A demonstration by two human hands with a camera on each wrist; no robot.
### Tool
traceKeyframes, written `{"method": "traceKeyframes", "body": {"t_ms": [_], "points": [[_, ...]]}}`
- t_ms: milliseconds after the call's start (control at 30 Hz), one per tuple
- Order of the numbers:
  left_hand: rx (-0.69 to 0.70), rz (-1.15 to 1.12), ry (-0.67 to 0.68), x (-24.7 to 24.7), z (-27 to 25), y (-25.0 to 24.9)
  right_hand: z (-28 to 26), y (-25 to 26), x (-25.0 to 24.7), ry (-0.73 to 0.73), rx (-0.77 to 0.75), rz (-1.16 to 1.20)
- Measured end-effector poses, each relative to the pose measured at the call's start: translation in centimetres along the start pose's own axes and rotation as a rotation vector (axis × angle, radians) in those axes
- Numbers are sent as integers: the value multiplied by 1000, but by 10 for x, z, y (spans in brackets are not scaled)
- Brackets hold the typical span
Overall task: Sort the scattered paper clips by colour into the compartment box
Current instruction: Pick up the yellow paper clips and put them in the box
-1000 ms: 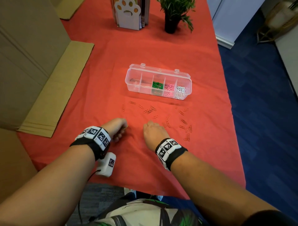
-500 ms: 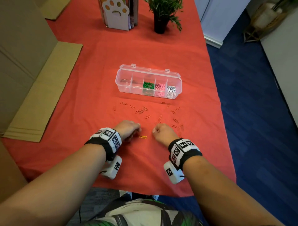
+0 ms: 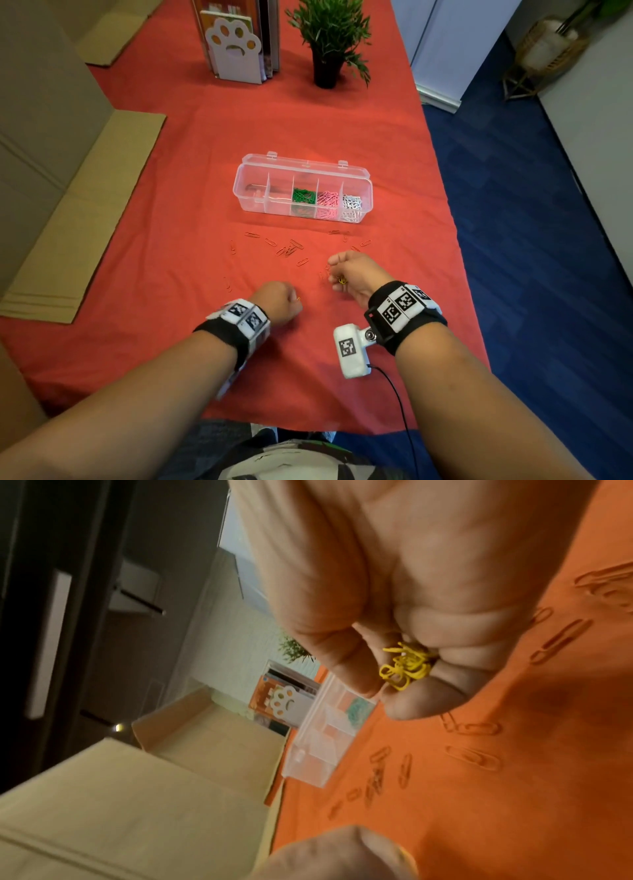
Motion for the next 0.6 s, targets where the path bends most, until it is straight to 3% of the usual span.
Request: {"method": "traceKeyframes", "body": {"t_ms": [133, 200, 333, 600], "points": [[-263, -1204, 52, -36, 8, 2, 0, 8, -5, 50, -27, 124], [-222, -1485, 74, -65, 12, -4, 0, 9, -8, 63, -35, 133], [-158, -1526, -61, -117, 32, -14, 1, 10, -10, 79, -50, 118], [-256, -1356, -316, -166, 70, -29, 9, 23, -8, -23, -170, -77]]}}
Point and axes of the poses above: each hand's wrist, its own z-axis towards the middle knuckle, its own x-axis out of the palm, y = z × x, the point moved 3 cm from there along z, towards the middle knuckle
